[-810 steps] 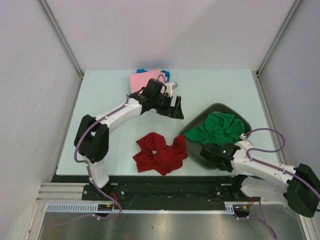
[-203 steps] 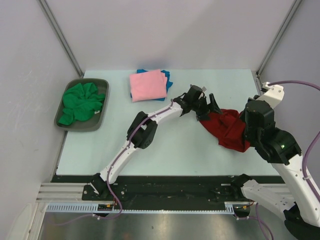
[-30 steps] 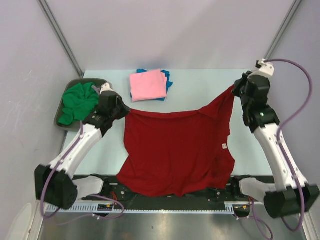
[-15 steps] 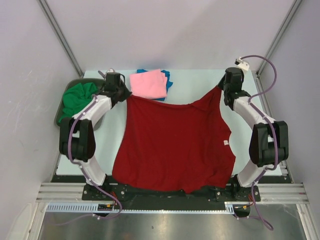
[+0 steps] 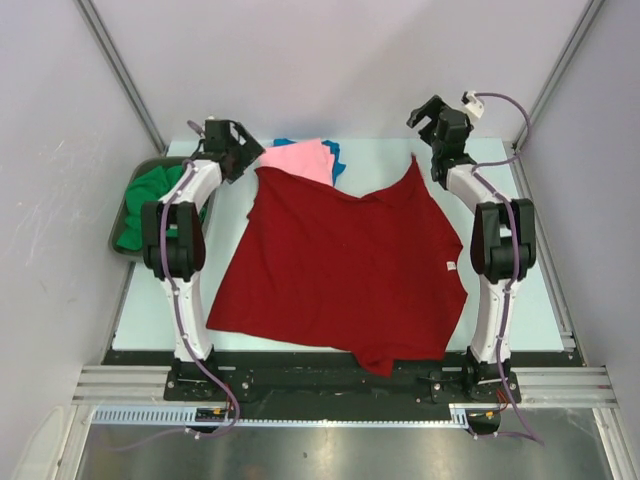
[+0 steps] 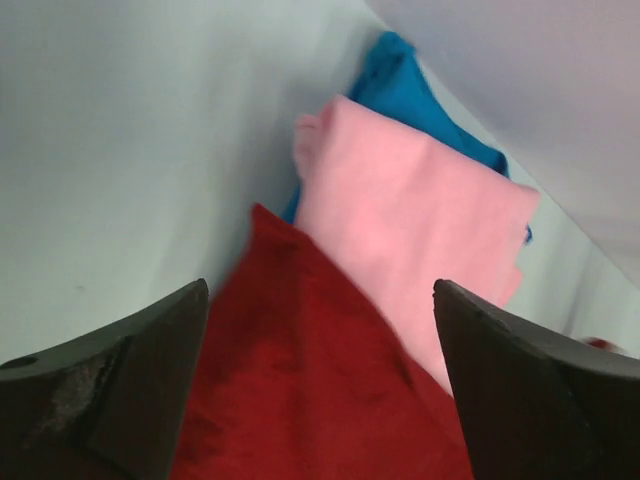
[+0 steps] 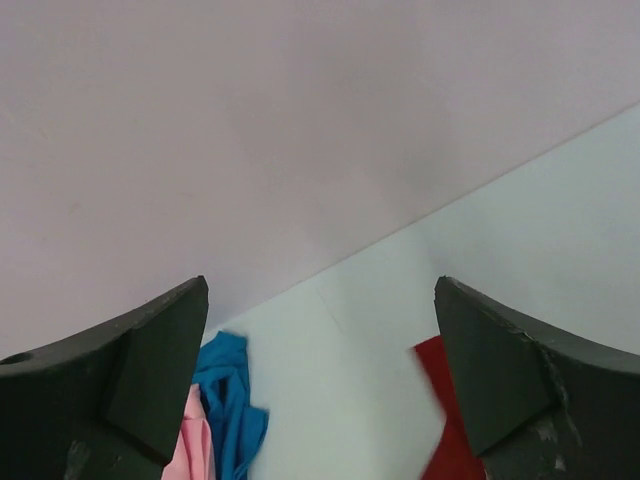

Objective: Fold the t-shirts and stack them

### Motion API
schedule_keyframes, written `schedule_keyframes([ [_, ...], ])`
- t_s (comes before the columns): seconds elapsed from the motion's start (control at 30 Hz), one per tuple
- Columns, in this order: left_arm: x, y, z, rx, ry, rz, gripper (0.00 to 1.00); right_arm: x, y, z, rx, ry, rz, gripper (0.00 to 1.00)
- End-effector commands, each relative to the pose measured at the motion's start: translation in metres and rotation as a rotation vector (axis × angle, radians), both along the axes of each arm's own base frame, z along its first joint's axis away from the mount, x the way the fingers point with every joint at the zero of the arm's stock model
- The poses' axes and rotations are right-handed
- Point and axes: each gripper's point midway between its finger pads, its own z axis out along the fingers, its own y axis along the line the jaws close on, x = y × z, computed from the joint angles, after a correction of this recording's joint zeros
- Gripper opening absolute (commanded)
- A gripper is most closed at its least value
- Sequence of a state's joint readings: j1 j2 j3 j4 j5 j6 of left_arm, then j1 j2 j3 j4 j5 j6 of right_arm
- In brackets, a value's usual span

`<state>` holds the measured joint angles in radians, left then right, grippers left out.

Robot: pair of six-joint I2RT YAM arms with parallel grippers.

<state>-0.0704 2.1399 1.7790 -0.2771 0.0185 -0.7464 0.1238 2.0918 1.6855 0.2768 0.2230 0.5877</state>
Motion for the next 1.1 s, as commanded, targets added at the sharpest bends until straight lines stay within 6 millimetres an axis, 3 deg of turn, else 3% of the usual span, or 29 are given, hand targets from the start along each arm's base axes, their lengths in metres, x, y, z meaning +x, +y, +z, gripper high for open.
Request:
schedule_keyframes([
  [0.0, 0.003, 0.051, 0.009, -0.121, 0.0, 0.134, 1.0, 0.017, 0.008, -0.005, 0.146, -0.084, 0.041, 1.0],
  [0.03, -0.002, 0.052, 0.014, -0.113, -0.02, 0.14, 1.0, 0.008, 0.004, 0.022, 0.142, -0.154, 0.031, 1.0],
  [0.07, -0.018, 0.052, -0.003, -0.103, 0.016, 0.149, 1.0, 0.001, 0.002, 0.026, 0.128, -0.168, 0.024, 1.0],
  [0.1, -0.023, 0.055, 0.032, -0.091, -0.075, 0.164, 1.0, -0.01, -0.002, 0.006, 0.089, -0.129, 0.015, 1.0],
  [0.13, -0.031, 0.052, 0.035, -0.091, -0.087, 0.168, 1.0, -0.023, -0.004, 0.03, 0.073, -0.159, 0.009, 1.0],
  [0.17, -0.049, 0.05, 0.023, -0.092, -0.05, 0.17, 1.0, -0.033, -0.008, 0.017, 0.029, -0.114, -0.003, 1.0],
  [0.2, -0.059, 0.055, 0.045, -0.075, -0.088, 0.205, 1.0, -0.042, -0.01, 0.023, 0.0, -0.1, -0.006, 1.0],
  [0.23, -0.072, 0.054, 0.039, -0.069, -0.069, 0.2, 1.0, -0.052, -0.011, 0.014, -0.035, -0.028, -0.005, 1.0],
  [0.27, -0.082, 0.053, 0.04, -0.064, -0.055, 0.199, 1.0, -0.067, -0.014, 0.035, -0.058, -0.038, -0.017, 1.0],
  [0.33, -0.106, 0.031, 0.053, -0.043, -0.065, 0.141, 1.0, -0.086, -0.012, 0.023, -0.116, 0.058, 0.014, 1.0],
  [0.37, -0.116, 0.026, 0.051, -0.038, -0.048, 0.122, 1.0, -0.095, -0.008, 0.029, -0.113, 0.07, 0.04, 1.0],
  [0.5, -0.157, -0.008, 0.049, -0.046, -0.014, 0.015, 1.0, -0.113, 0.015, -0.007, 0.002, 0.222, 0.197, 0.99],
  [0.53, -0.17, -0.018, 0.037, -0.041, 0.014, -0.012, 1.0, -0.12, 0.024, -0.02, 0.039, 0.276, 0.24, 1.0],
  [0.57, -0.178, -0.024, 0.045, -0.046, -0.011, -0.027, 1.0, -0.124, 0.038, -0.028, 0.062, 0.305, 0.298, 1.0],
  [0.7, -0.205, -0.06, 0.037, -0.065, -0.002, -0.177, 1.0, -0.133, 0.061, -0.073, 0.146, 0.437, 0.353, 1.0],
  [0.73, -0.212, -0.07, 0.035, -0.054, 0.011, -0.208, 1.0, -0.134, 0.063, -0.093, 0.171, 0.492, 0.358, 0.99],
  [0.83, -0.231, -0.085, 0.02, -0.021, 0.053, -0.268, 1.0, -0.137, 0.073, -0.127, 0.249, 0.575, 0.384, 0.97],
  [0.9, -0.238, -0.089, 0.017, -0.001, 0.04, -0.281, 1.0, -0.135, 0.08, -0.136, 0.272, 0.585, 0.397, 0.96],
  [1.07, -0.253, -0.085, -0.005, 0.015, 0.077, -0.285, 1.0, -0.135, 0.089, -0.171, 0.316, 0.644, 0.399, 0.95],
])
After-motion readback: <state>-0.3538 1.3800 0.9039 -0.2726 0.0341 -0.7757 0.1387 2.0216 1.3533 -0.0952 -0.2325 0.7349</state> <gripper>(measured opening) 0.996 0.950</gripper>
